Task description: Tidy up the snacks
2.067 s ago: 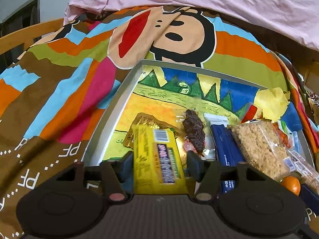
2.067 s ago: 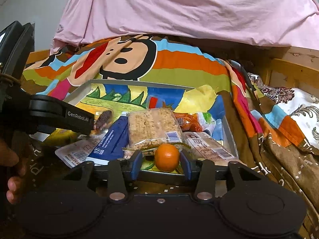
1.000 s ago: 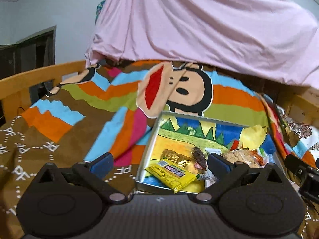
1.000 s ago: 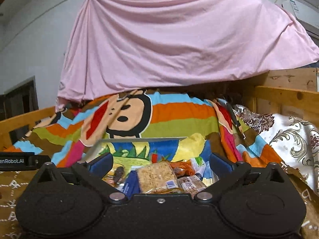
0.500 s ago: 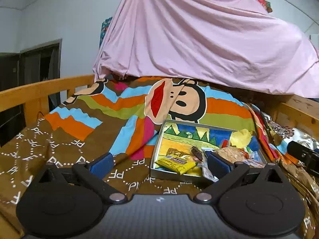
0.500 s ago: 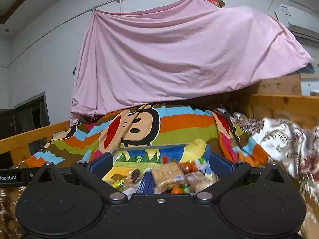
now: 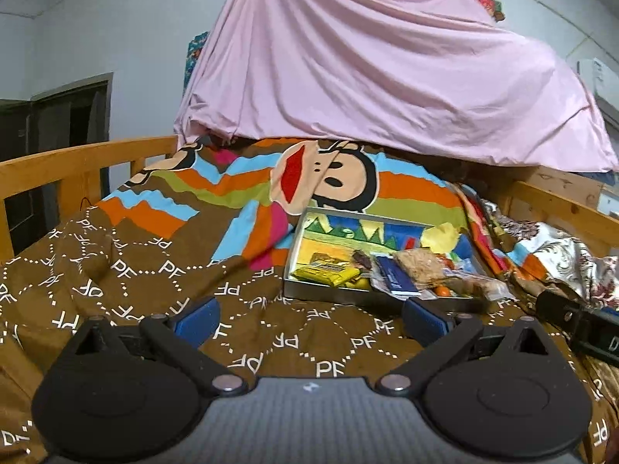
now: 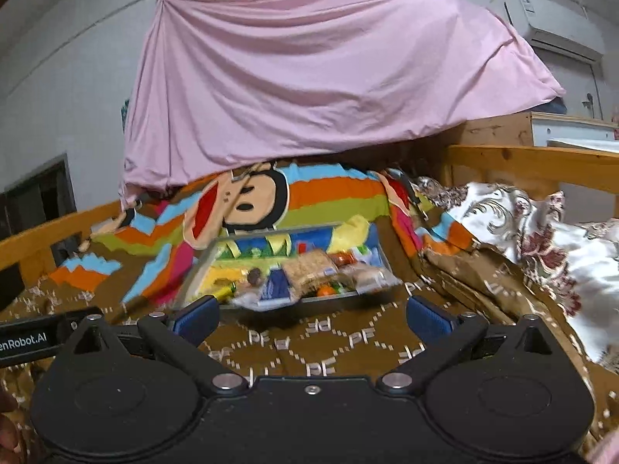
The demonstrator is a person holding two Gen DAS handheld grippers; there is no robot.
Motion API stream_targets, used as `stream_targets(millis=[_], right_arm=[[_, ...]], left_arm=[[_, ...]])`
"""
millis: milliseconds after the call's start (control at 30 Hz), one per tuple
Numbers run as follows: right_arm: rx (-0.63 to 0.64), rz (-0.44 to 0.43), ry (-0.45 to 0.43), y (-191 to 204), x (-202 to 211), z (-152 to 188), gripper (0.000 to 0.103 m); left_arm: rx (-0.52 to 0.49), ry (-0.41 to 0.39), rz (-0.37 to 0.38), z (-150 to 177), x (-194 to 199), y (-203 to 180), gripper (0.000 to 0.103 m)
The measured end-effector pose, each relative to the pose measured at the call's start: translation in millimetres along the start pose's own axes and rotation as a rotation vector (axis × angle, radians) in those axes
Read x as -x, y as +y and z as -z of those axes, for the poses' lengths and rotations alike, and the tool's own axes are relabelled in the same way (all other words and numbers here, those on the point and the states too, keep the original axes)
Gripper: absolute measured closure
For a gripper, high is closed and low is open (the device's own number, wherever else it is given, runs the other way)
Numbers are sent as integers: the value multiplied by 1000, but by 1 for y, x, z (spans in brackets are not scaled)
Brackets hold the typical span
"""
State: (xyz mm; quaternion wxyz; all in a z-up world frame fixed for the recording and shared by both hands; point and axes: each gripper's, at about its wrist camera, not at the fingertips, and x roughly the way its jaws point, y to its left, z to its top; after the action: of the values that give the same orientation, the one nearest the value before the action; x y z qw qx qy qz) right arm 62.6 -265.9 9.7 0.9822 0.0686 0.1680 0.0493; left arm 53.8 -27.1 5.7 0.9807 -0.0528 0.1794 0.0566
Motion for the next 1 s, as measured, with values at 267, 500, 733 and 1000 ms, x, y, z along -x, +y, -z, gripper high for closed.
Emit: stream_targets(millis=[267,500,733,1000], right_arm=[[69,67,39,12,18,8,1],[84,116,57,19,31,9,1],[89,124,70,21,38,9,1],[114,84,81,25,37,12,1]], left_arm=[[24,37,-6,20,5,16,1],[43,7,27,21,23,29,1],[61,30,49,30,28,33,1],[39,30,72,32,31,27,1]])
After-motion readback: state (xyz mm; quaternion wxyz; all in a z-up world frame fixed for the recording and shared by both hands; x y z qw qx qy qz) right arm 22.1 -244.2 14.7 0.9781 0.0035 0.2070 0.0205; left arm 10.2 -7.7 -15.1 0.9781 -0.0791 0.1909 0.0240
